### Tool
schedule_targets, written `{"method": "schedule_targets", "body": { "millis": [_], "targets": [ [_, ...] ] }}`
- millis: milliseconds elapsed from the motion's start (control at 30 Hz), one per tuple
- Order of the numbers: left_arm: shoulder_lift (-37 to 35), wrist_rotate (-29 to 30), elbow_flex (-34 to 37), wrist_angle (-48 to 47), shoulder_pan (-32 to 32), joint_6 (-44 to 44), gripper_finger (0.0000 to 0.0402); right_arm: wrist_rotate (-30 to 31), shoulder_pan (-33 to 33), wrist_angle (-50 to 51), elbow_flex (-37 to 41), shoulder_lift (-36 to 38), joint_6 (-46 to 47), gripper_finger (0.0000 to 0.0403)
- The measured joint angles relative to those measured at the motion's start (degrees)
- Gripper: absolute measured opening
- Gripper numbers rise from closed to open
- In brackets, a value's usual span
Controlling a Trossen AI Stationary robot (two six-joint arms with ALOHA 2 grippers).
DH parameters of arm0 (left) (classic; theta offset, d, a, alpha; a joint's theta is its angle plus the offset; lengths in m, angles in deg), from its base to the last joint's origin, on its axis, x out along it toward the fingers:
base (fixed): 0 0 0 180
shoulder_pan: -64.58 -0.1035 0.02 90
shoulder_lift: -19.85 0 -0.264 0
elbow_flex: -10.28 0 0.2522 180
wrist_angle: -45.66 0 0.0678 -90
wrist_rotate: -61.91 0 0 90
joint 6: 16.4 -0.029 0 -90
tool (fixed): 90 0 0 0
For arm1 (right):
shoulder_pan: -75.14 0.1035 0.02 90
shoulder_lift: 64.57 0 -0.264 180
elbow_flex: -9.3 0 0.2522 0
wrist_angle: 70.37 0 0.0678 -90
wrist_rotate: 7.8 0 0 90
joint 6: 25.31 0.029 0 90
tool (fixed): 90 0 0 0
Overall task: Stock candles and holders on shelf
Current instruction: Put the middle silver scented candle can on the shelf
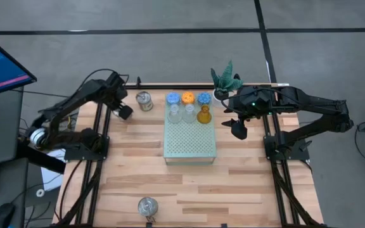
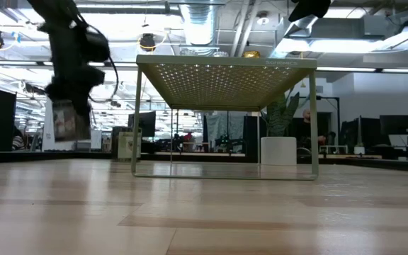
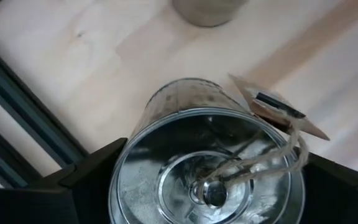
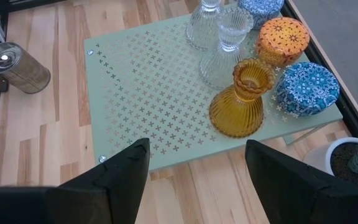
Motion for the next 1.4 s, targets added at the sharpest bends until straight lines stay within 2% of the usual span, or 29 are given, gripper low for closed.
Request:
{"method": "schedule_targets", "body": {
  "millis": [133, 300, 500, 633, 733, 867, 1000, 1167, 1400],
  "targets": [
    [-6.6, -4.4, -2.6, -4.2, 3.3, 3.6, 0.0356, 0.0, 0.0, 0.0, 0.0, 0.0, 0.0, 0.0256],
    [-12.6, -9.4, -7.7, -5.7, 10.7, 11.9, 0.0358, 0.0, 0.0, 0.0, 0.0, 0.0, 0.0, 0.0256],
    [-13.8, -10.2, -15.7, -5.6, 22.8, 21.8, 0.0358, 0.0, 0.0, 0.0, 0.0, 0.0, 0.0, 0.0256],
    [-11.7, -8.9, -20.5, -3.5, 31.2, 26.3, 0.0358, 0.0, 0.0, -0.1, 0.0, 0.0, 0.4, 0.0256],
    [-9.5, -8.5, -23.0, 1.5, 36.8, 28.8, 0.0358, 0.0, 0.0, -0.2, 0.0, 0.0, 0.5, 0.0256],
    [-5.7, -8.4, -26.2, 7.7, 42.9, 30.2, 0.0359, -0.1, 0.0, -0.2, 0.0, 0.0, 0.6, 0.0256],
    [-0.8, -6.2, -28.9, 9.7, 48.0, 30.3, 0.0359, -0.1, 0.1, -0.2, 0.0, 0.0, 1.0, 0.0256],
    [4.8, -1.5, -31.8, 11.0, 51.6, 28.9, 0.0359, -0.2, 0.1, -0.2, 0.0, 0.0, 1.0, 0.0256],
    [11.3, 4.9, -33.6, 13.8, 52.6, 28.7, 0.0360, -0.2, 0.1, -0.1, 0.0, 0.0, 1.0, 0.0256]
  ]
}}
